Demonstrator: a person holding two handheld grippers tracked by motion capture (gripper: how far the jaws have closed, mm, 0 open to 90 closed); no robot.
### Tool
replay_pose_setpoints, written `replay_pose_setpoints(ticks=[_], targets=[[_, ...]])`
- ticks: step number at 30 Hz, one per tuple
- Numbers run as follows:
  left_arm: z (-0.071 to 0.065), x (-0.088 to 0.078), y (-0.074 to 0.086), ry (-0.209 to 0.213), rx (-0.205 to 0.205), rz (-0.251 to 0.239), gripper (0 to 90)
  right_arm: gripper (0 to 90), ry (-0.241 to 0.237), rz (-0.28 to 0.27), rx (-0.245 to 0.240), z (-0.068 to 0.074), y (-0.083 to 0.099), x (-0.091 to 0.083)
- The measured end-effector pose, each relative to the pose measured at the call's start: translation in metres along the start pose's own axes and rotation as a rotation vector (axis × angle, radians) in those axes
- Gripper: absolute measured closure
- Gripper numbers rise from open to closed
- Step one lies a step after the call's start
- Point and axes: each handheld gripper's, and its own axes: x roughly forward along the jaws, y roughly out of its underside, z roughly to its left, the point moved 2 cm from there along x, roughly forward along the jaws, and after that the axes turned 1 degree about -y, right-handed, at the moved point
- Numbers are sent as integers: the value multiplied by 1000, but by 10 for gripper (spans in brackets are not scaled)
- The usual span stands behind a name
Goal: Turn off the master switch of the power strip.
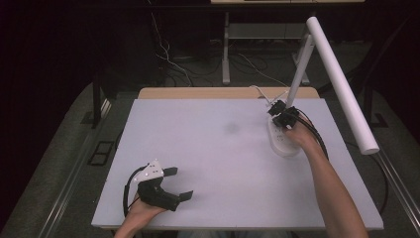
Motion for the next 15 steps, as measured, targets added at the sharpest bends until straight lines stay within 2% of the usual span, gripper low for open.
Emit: replay_pose_setpoints(ticks=[15], targets=[[2, -2, 0, -10, -7, -6, 0, 897, 9, -19, -21, 0, -1, -2]])
